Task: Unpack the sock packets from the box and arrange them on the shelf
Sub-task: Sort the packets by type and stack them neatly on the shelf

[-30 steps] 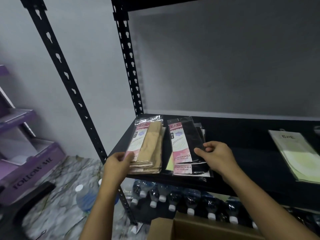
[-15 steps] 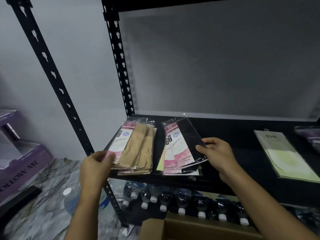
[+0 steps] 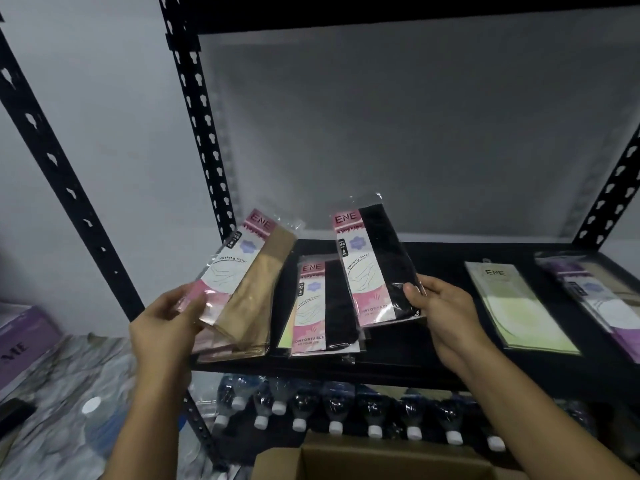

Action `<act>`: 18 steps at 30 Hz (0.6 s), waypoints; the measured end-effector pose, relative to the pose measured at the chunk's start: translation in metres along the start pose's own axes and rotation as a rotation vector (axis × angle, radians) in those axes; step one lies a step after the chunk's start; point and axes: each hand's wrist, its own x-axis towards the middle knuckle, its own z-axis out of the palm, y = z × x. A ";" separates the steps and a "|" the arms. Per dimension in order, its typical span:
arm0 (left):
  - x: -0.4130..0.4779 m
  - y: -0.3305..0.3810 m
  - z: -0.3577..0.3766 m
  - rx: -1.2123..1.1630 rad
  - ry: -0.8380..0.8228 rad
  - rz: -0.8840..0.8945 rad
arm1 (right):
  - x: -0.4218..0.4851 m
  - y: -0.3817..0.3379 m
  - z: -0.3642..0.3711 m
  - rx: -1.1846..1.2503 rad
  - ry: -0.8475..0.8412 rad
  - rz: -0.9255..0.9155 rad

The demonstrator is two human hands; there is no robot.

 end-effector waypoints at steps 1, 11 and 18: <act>-0.004 0.002 0.006 -0.078 -0.015 -0.027 | -0.001 -0.002 -0.004 0.005 0.011 -0.013; -0.053 0.002 0.080 -0.344 -0.385 -0.221 | -0.002 -0.020 -0.050 0.096 0.110 -0.131; -0.075 -0.003 0.118 -0.226 -0.446 -0.155 | -0.005 -0.026 -0.082 0.102 0.123 -0.169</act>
